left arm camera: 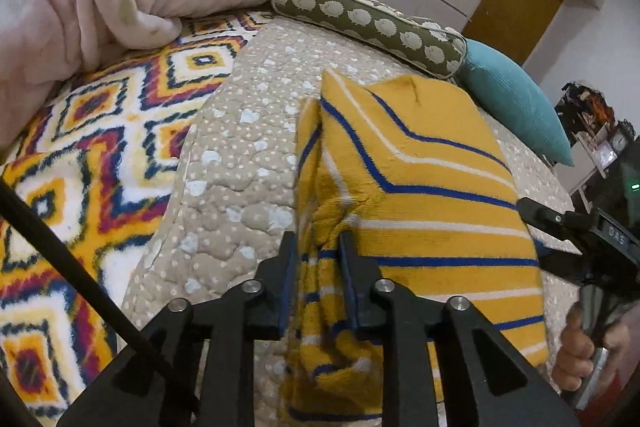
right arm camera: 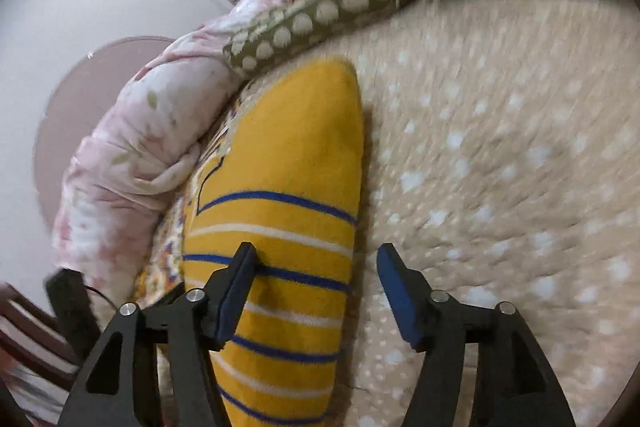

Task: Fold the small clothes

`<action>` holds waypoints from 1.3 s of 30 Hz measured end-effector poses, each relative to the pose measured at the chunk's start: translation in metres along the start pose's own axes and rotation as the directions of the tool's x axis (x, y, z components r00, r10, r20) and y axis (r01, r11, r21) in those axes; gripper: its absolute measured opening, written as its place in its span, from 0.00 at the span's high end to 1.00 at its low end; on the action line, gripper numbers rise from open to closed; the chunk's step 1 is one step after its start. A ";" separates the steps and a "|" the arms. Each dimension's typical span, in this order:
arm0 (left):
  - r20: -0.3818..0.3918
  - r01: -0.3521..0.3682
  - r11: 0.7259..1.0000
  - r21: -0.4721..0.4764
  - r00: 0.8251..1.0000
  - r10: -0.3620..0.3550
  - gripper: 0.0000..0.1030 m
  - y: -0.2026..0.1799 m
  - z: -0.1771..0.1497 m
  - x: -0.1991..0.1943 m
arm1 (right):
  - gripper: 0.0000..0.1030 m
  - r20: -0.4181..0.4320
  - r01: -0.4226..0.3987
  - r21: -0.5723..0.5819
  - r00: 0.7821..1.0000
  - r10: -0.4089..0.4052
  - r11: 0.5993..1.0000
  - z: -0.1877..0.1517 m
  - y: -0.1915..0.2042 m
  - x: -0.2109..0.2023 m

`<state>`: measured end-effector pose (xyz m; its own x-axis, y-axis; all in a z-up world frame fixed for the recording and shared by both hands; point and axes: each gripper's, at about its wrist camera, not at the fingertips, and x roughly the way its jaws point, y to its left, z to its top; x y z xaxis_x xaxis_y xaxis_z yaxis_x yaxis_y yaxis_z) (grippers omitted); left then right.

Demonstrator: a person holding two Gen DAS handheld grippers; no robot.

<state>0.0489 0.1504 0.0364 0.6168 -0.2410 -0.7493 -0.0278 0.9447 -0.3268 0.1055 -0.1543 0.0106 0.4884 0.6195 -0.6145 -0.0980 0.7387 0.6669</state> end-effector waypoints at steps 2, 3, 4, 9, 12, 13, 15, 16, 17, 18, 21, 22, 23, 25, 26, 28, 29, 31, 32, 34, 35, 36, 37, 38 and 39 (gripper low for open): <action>0.001 0.001 1.000 -0.002 1.000 -0.001 0.73 0.001 -0.002 0.000 | 0.29 -0.026 -0.093 0.062 0.995 0.095 0.994 0.001 -0.011 0.012; 0.000 0.001 1.000 -0.005 1.000 -0.001 0.72 0.001 -0.002 0.001 | 0.27 -0.039 -0.164 0.110 0.985 0.169 0.980 0.001 -0.017 0.022; -0.001 0.003 1.000 -0.007 1.000 -0.003 0.71 0.001 -0.002 0.002 | 0.26 -0.045 -0.202 0.138 0.977 0.210 0.970 0.000 -0.020 0.030; 0.010 -0.006 1.000 -0.014 1.000 0.006 0.71 -0.003 -0.005 0.002 | 0.50 -0.043 -0.232 0.195 0.969 0.245 0.953 0.007 -0.011 0.058; 0.003 0.030 0.999 -0.023 1.000 -0.030 0.78 -0.017 -0.007 0.002 | 0.63 -0.045 -0.237 0.188 0.967 0.249 0.953 0.012 -0.004 0.049; 0.003 0.035 0.999 -0.010 0.999 -0.035 0.79 -0.028 -0.007 0.002 | 0.65 -0.035 -0.234 0.159 0.970 0.242 0.959 0.014 0.000 0.040; -0.008 0.073 0.997 0.008 0.997 -0.073 0.80 -0.045 -0.009 0.003 | 0.65 -0.014 -0.231 0.115 0.972 0.234 0.966 0.019 0.004 0.020; -0.028 0.114 0.993 0.022 0.993 -0.114 0.80 -0.058 -0.013 0.007 | 0.65 0.001 -0.225 0.098 0.974 0.226 0.969 0.022 0.003 0.009; -0.042 0.137 0.990 0.032 0.990 -0.136 0.80 -0.066 -0.015 0.010 | 0.65 0.016 -0.218 0.090 0.976 0.217 0.972 0.025 0.000 -0.002; -0.056 0.160 0.986 0.044 0.986 -0.158 0.80 -0.075 -0.019 0.013 | 0.65 0.034 -0.204 0.083 0.979 0.202 0.975 0.028 -0.006 -0.015; -0.093 0.192 0.978 0.078 0.978 -0.185 0.79 -0.094 -0.031 0.022 | 0.65 0.062 -0.120 0.075 0.991 0.116 0.990 0.036 -0.031 -0.042; -0.085 0.169 0.980 0.100 0.983 -0.161 0.78 -0.098 -0.033 0.021 | 0.63 0.057 -0.072 0.078 0.996 0.067 0.994 0.036 -0.041 -0.046; -0.079 0.160 0.981 0.111 0.985 -0.151 0.77 -0.099 -0.034 0.020 | 0.61 0.041 -0.034 0.082 0.999 0.030 0.996 0.034 -0.049 -0.044; -0.075 0.161 0.980 0.114 0.985 -0.153 0.76 -0.097 -0.036 0.014 | 0.49 0.001 0.023 0.089 1.000 -0.023 0.996 0.031 -0.057 -0.037; -0.071 0.162 0.981 0.107 0.985 -0.155 0.76 -0.092 -0.037 0.007 | 0.48 -0.002 0.040 0.092 0.999 -0.040 0.995 0.030 -0.057 -0.036; -0.057 0.156 0.982 0.104 0.987 -0.151 0.75 -0.084 -0.038 -0.002 | 0.47 0.018 0.044 0.101 0.999 -0.046 0.994 0.030 -0.054 -0.047; -0.037 0.137 0.985 0.104 0.990 -0.134 0.75 -0.078 -0.038 -0.011 | 0.47 0.032 0.045 0.100 0.998 -0.049 0.994 0.031 -0.051 -0.055; 0.004 0.109 0.989 0.103 0.994 -0.110 0.72 -0.068 -0.036 -0.024 | 0.47 0.070 0.088 0.068 0.993 -0.093 0.994 0.033 -0.041 -0.073; 0.026 0.100 0.991 0.092 0.994 -0.103 0.70 -0.061 -0.035 -0.032 | 0.46 0.104 0.137 0.038 0.985 -0.140 0.990 0.034 -0.031 -0.081; 0.055 0.087 0.994 0.062 0.994 -0.090 0.55 -0.050 -0.029 -0.038 | 0.43 0.171 0.208 -0.008 0.964 -0.203 0.978 0.032 -0.018 -0.095; 0.075 0.071 0.996 0.046 0.994 -0.074 0.54 -0.044 -0.027 -0.041 | 0.41 0.223 0.237 -0.035 0.949 -0.224 0.971 0.032 -0.005 -0.102; 0.088 0.047 0.998 0.037 0.995 -0.050 0.53 -0.038 -0.025 -0.042 | 0.39 0.258 0.253 -0.050 0.938 -0.232 0.966 0.031 0.000 -0.109; 0.091 0.033 0.999 0.034 0.995 -0.036 0.53 -0.036 -0.023 -0.041 | 0.38 0.290 0.266 -0.065 0.927 -0.236 0.962 0.031 0.009 -0.112; 0.093 0.018 1.000 0.026 0.995 -0.020 0.53 -0.031 -0.022 -0.041 | 0.38 0.304 0.269 -0.090 0.924 -0.230 0.959 0.032 0.021 -0.109; 0.092 0.016 1.000 0.017 0.996 -0.018 0.53 -0.028 -0.022 -0.042 | 0.41 0.286 0.260 -0.115 0.933 -0.219 0.959 0.033 0.030 -0.103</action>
<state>0.0063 0.1296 0.0642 0.6871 -0.2364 -0.6870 -0.0042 0.9443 -0.3292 0.0811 -0.2053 0.1080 0.7254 0.3403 -0.5983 -0.0664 0.8998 0.4312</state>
